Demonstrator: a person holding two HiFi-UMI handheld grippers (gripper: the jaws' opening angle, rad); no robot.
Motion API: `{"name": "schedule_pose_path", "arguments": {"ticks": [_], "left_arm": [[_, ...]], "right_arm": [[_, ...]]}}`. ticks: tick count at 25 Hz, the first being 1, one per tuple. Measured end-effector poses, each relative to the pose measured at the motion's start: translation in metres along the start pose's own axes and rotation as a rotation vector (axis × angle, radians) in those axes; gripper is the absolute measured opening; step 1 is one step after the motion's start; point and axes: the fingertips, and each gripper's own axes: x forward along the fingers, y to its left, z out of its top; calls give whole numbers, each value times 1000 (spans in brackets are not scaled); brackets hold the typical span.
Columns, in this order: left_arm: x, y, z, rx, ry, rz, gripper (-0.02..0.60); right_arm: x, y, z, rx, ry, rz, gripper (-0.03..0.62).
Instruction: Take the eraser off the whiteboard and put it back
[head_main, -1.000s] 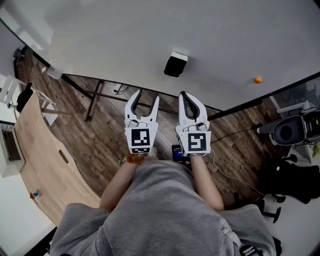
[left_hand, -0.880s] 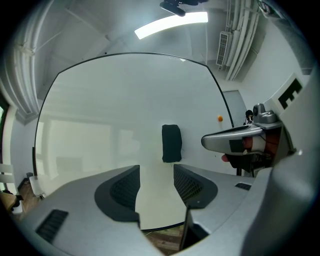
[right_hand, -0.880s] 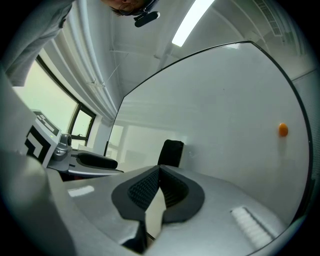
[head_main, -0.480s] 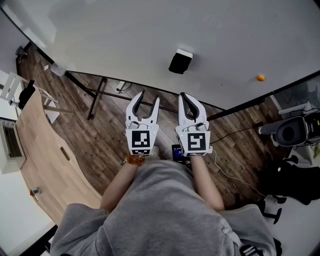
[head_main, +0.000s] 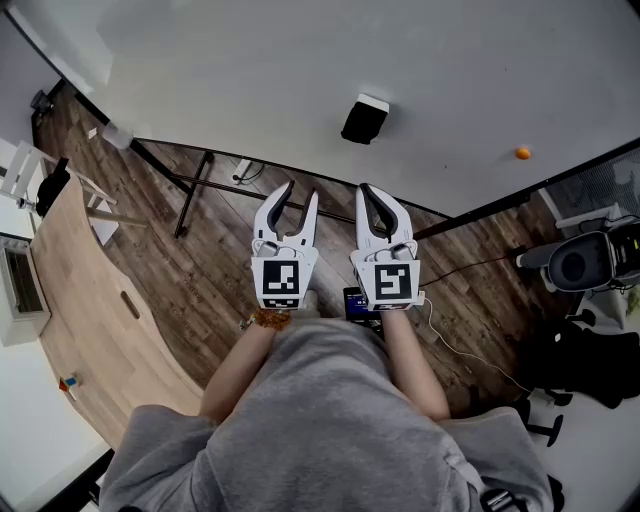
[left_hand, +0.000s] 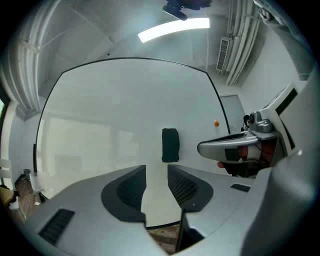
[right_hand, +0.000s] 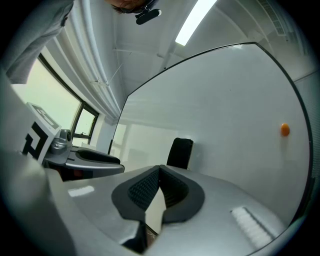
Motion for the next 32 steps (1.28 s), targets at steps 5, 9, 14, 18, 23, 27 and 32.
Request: {"name": "schedule_pose_path", "arguments": {"ticks": [5,9,14,18,23,27,32], "left_arm": [[-4,-2,2,-7,3,-5,99],[-9,1,2,-3,-2,-8,70],[-14,-4,2,-2,-3,-17,44],[-19,-5,0,6,6,-22,22],[-26,-6,-2,5,0,-27,8],[-30,-6,-3,3,3,-26,8],[-34,-1,-3,6,5,-21,8]], "right_arm": [[-3,4,0,-9,2,6,11],[-3,9,1,-9,1,3,11],[-9,11,1,-6,-1,-3,11],[-14,12,0,-3,1,-7,11],[-18,19,1,-5,-5,4,11],[-20,25,2,-22,-9,16,11],[-19,32,4,-23,-12,21,11]]}}
